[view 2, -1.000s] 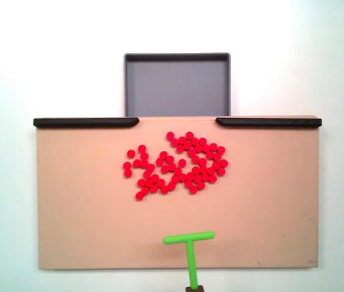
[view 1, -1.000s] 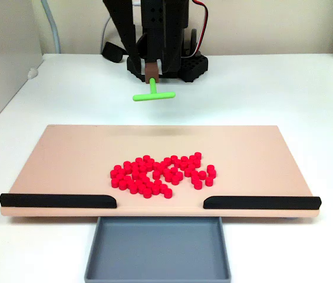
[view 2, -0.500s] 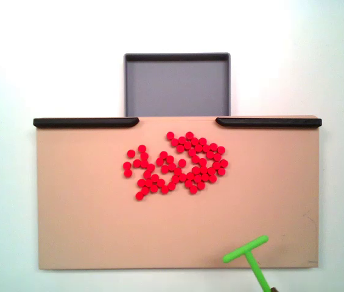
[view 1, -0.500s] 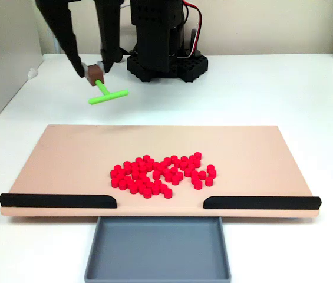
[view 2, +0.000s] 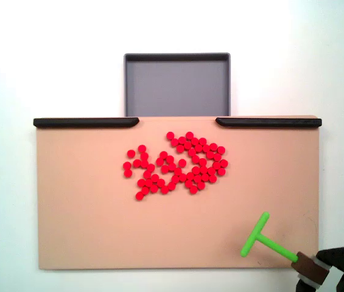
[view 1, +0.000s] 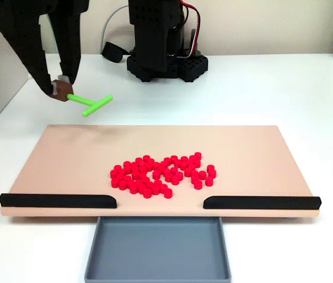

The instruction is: Push granules from right to the grey container

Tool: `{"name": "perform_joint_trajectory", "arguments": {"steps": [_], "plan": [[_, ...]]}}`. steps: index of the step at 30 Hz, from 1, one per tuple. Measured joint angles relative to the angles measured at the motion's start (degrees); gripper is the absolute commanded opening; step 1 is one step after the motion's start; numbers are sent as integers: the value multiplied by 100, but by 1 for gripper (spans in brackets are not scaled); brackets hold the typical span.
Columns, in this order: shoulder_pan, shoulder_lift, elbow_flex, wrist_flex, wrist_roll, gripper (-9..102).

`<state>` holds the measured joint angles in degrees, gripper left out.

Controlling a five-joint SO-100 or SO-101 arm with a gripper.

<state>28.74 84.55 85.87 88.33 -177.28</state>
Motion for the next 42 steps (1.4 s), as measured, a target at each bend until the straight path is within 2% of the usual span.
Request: {"name": "perform_joint_trajectory", "arguments": {"steps": [3, 6, 42], "plan": [[0, -325, -334, 0, -589, 0], [0, -694, -677, -9, -686, 0], [-378, -2707, -2672, -9, -686, 0]]}}
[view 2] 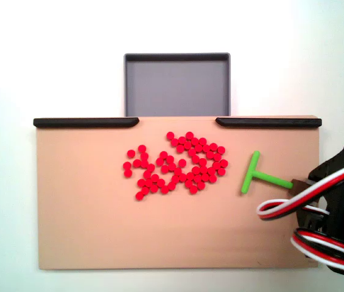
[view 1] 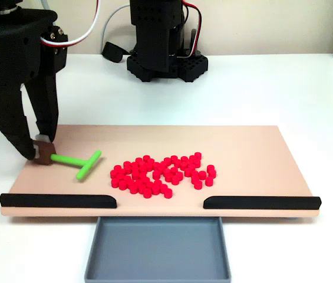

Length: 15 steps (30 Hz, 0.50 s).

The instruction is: Push granules from right to the grey container

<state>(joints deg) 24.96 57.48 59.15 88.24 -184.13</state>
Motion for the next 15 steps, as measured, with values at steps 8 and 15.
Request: {"name": "perform_joint_trajectory", "arguments": {"steps": [8, 15], "plan": [[-88, -290, -396, 0, 0, 0], [-149, -316, -439, 0, 0, 0]]}}
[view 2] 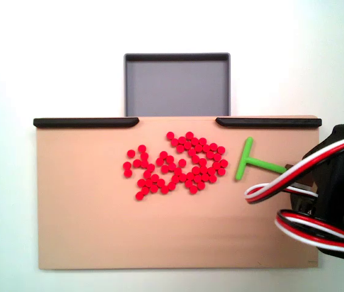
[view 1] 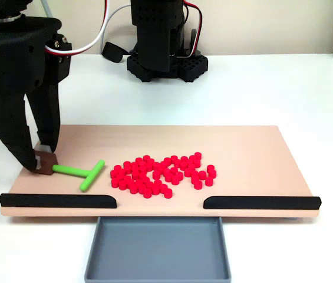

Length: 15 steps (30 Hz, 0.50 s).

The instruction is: Push granules from right to the grey container

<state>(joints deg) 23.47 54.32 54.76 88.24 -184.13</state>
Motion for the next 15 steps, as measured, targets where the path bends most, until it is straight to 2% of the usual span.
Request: {"name": "perform_joint_trajectory", "arguments": {"steps": [15], "plan": [[-44, -35, -97, 35, 0, 0]]}}
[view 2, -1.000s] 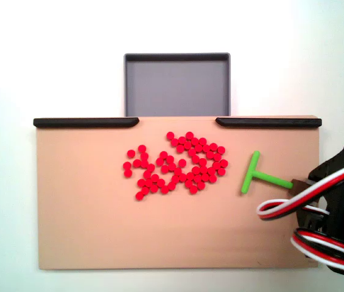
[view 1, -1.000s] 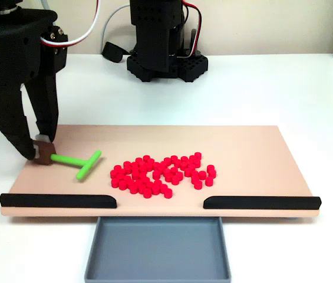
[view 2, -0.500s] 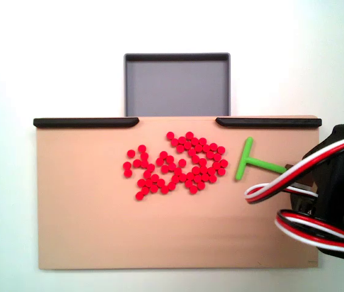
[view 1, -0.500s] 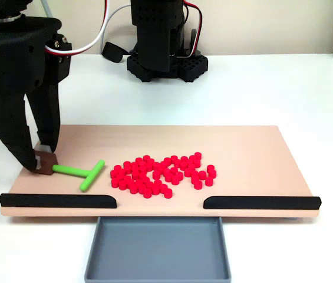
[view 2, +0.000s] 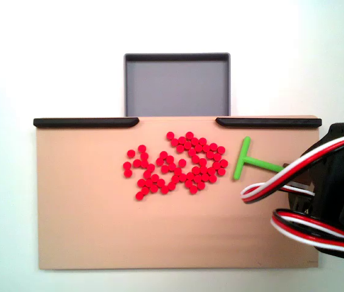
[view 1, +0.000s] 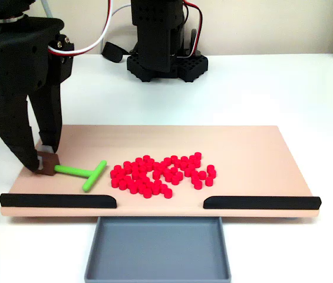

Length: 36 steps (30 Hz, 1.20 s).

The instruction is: Push granules from right to the grey container

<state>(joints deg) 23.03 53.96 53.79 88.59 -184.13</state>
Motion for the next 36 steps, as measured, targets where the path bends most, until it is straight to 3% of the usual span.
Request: {"name": "perform_joint_trajectory", "arguments": {"steps": [36], "plan": [[-97, -141, -149, -9, 0, 0]]}}
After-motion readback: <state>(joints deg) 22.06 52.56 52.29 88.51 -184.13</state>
